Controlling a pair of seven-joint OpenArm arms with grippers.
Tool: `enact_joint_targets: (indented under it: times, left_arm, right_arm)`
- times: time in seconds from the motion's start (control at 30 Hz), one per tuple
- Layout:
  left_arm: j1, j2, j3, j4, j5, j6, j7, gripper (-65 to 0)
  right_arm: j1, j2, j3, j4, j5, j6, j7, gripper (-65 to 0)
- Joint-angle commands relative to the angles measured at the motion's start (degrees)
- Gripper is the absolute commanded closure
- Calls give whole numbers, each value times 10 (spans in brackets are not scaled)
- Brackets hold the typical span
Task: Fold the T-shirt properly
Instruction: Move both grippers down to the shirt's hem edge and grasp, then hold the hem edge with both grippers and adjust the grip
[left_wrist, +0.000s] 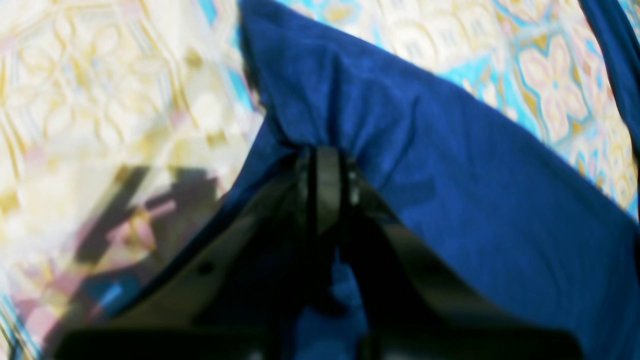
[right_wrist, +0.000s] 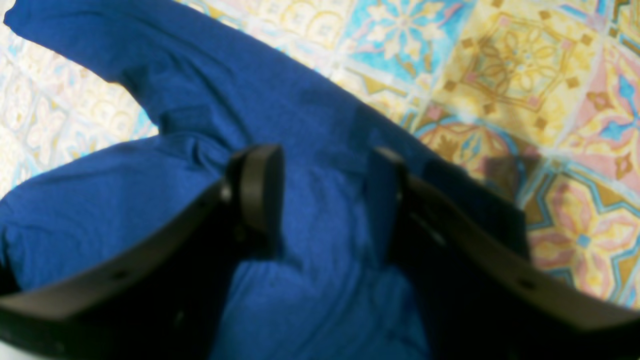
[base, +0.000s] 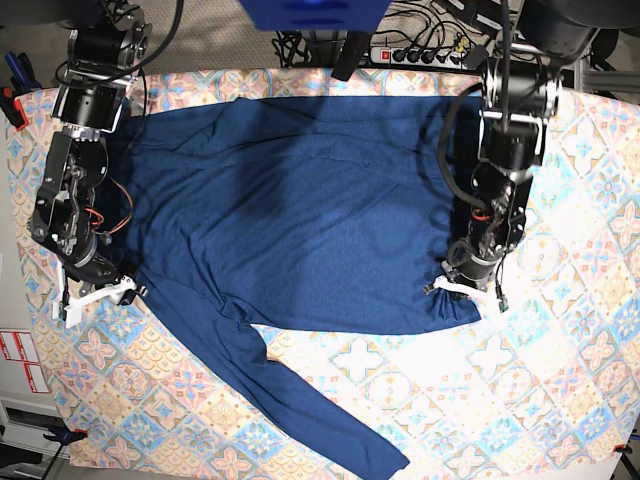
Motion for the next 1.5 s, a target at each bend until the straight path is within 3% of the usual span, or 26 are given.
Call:
enact_joint_targets:
  times: [0.0, 0.13, 0.27, 0.37, 0.5, 0.8, 0.87, 1.0, 1.2, 1.3, 1.4, 1.47]
  left_arm:
    - [-6, -9, -3, 50, -1, -5, 11, 0]
    - [29, -19, -4, 122, -4, -5, 31, 0]
    - [75, -22, -4, 209, -4, -5, 35, 0]
    - [110, -38, -4, 267, -4, -4, 35, 0]
    - [155, -55, -5, 335, -5, -4, 35, 0]
    - [234, -64, -50, 429, -5, -4, 35, 0]
    - [248, -64, -58, 446, -5, -4, 35, 0]
    - [277, -64, -76, 476, -5, -4, 35, 0]
    - [296, -64, -84, 492, -5, -4, 35, 0]
    - [296, -64, -90, 492, -5, -4, 35, 0]
    - [295, -63, -94, 492, -5, -4, 35, 0]
    - [294, -62, -94, 492, -5, -4, 35, 0]
  right_arm:
    - [12, 10, 1, 0, 3, 2, 11, -264]
    - [42, 14, -46, -42, 1, 2, 11, -268]
    - [80, 48, -139, -92, 0, 2, 22, -281]
    - [105, 56, -186, -143, -6, 2, 58, -319]
    - [150, 59, -241, -238, -59, 2, 106, -360]
    - [214, 59, -353, -419, -156, 3, 252, -362]
    - [222, 59, -370, -456, -173, 19, 281, -362]
    - [236, 59, -389, -520, -189, 89, 334, -362]
    - [243, 59, -392, -569, -190, 94, 378, -357]
    - [241, 59, -392, -570, -190, 94, 380, -276]
    - [239, 59, -385, -567, -189, 94, 382, -74]
    - [239, 59, -385, -564, -188, 95, 388, 0]
